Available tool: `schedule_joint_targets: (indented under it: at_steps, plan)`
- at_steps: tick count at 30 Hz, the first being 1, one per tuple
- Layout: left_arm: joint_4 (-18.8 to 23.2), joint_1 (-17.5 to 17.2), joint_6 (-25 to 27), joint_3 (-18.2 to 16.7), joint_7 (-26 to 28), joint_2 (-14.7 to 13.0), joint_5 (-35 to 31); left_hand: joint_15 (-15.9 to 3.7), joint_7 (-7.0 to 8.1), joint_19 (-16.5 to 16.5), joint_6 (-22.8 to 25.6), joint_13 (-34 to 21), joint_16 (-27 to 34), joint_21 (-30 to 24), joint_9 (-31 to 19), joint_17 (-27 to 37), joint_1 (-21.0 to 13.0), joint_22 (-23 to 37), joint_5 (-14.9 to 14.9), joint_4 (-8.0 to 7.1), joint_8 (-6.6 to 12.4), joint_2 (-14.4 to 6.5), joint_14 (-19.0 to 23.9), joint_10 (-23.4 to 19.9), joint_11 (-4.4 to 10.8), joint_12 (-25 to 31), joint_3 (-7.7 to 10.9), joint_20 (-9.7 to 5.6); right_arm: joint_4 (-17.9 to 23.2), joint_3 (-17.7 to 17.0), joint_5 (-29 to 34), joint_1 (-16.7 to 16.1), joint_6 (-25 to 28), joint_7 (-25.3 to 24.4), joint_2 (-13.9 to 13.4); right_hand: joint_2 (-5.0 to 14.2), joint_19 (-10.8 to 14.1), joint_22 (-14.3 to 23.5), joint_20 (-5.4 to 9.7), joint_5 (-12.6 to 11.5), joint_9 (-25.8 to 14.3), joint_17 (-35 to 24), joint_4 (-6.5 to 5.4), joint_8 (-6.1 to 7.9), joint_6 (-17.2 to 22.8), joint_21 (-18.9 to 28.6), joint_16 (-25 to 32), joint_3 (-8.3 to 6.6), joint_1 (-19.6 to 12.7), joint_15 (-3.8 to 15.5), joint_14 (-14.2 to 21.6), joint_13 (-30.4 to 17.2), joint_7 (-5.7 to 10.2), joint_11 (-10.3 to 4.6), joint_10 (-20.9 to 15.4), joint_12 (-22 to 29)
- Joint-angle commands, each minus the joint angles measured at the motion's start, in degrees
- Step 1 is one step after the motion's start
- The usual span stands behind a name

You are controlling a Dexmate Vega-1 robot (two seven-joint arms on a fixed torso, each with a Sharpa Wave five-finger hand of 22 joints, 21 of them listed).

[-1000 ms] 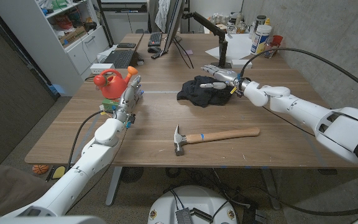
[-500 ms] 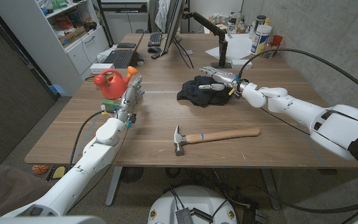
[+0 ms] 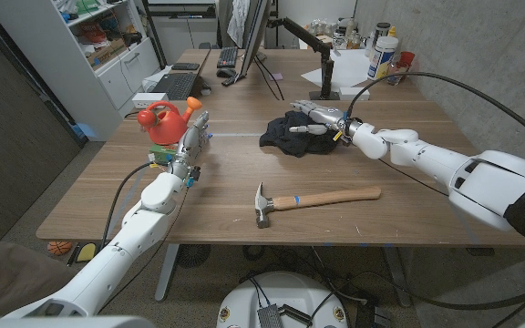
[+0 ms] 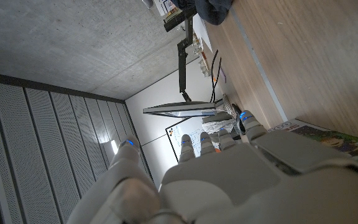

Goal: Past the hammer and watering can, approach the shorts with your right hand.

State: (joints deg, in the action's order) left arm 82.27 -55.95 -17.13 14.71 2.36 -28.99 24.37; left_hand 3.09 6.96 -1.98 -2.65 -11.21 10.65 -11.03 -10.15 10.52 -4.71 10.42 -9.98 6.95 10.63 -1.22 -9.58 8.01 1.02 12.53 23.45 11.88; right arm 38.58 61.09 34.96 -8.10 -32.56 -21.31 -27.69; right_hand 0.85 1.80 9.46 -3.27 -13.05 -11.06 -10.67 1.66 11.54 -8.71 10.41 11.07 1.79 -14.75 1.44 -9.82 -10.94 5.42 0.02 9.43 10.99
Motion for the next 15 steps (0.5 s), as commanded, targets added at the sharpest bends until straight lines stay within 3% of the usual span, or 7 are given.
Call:
schedule_joint_targets:
  at_steps: [1, 15]
  plan:
    - [0.6, -0.3, 0.1, 0.1, 0.5, 0.2, -0.1, 0.04, 0.08, 0.1, 0.2, -0.2, 0.2, -0.4, -0.1, 0.2, 0.0, 0.0, -0.3, 0.12, 0.16, 0.2, -1.3, 0.1, -0.26, 0.2, -0.17, 0.31, -2.1, 1.4, -0.6, 0.6, -0.5, -0.3, 1.0, 0.64, -0.2, 0.1, -0.17, -0.2, -0.1, -0.2, 0.14, -0.31, -0.7, 0.1, 0.0, -0.02, -0.1, 0.14, -1.6, -0.2, 0.02, 0.15, 0.5, 0.2]
    - [0.6, -0.2, 0.8, -0.1, 0.2, -0.3, 0.0, 0.12, 0.14, 0.1, 0.2, -0.2, 0.2, -0.4, -0.2, 0.2, 0.0, 0.0, -0.3, 0.12, 0.15, 0.3, -1.3, 0.1, -0.25, 0.2, -0.19, 0.31, -6.7, 3.6, -1.2, 2.1, -1.0, -1.3, 3.4, 0.77, -1.1, 0.1, -0.01, 0.0, -0.1, -0.2, 0.26, -0.24, -0.5, -0.1, -0.1, -0.05, -0.3, 0.04, -2.1, -0.2, -0.07, 0.28, 0.7, 0.2]
